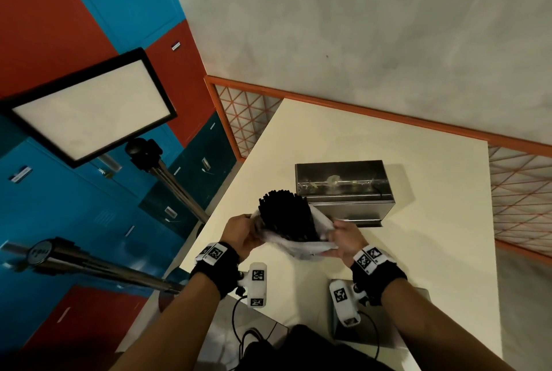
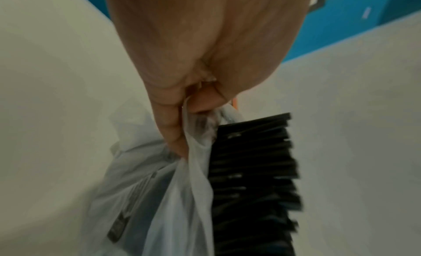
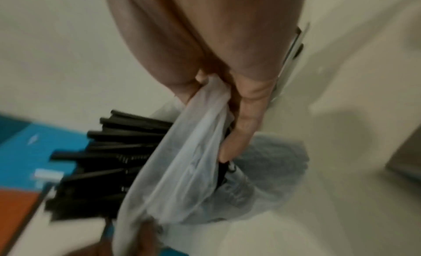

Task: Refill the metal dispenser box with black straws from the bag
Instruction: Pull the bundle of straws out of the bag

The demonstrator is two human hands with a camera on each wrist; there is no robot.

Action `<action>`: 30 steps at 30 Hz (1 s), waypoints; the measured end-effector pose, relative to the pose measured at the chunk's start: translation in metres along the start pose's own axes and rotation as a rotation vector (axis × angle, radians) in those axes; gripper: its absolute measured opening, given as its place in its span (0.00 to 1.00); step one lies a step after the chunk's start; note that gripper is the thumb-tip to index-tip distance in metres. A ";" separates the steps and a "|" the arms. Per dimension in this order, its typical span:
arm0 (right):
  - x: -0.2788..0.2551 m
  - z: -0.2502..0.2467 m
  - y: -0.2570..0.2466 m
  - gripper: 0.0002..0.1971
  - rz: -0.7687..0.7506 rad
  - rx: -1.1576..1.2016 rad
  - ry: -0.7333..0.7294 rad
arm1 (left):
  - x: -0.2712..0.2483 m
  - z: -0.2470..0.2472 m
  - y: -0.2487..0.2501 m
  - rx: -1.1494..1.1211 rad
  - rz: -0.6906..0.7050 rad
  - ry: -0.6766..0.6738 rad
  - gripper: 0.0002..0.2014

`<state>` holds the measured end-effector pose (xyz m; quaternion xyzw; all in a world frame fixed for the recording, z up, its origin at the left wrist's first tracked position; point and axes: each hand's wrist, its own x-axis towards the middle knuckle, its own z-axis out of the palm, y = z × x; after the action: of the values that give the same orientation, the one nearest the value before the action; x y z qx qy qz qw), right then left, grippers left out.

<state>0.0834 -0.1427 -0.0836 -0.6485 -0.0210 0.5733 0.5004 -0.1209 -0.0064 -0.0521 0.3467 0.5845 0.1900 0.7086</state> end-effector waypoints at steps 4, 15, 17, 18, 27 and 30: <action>0.009 -0.009 -0.001 0.25 0.096 0.214 0.019 | -0.002 -0.007 -0.003 -0.236 -0.051 -0.065 0.16; 0.004 -0.005 0.004 0.21 -0.002 0.012 0.071 | 0.016 -0.016 -0.015 0.853 0.233 -0.073 0.29; 0.006 -0.010 0.005 0.18 -0.012 -0.007 0.031 | 0.018 -0.019 -0.012 0.983 0.348 -0.076 0.41; 0.009 -0.012 0.007 0.19 -0.007 -0.006 0.015 | 0.019 -0.019 -0.011 0.997 0.355 -0.098 0.46; 0.006 -0.034 0.015 0.28 -0.287 -0.387 -0.191 | 0.035 -0.015 -0.009 0.910 0.423 -0.284 0.61; 0.007 -0.050 0.029 0.50 -0.379 -0.720 -0.205 | 0.014 -0.005 0.002 0.876 0.447 -0.327 0.59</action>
<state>0.1079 -0.1842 -0.1157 -0.7062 -0.3888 0.4886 0.3338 -0.1222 0.0060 -0.0607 0.7524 0.4024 0.0173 0.5213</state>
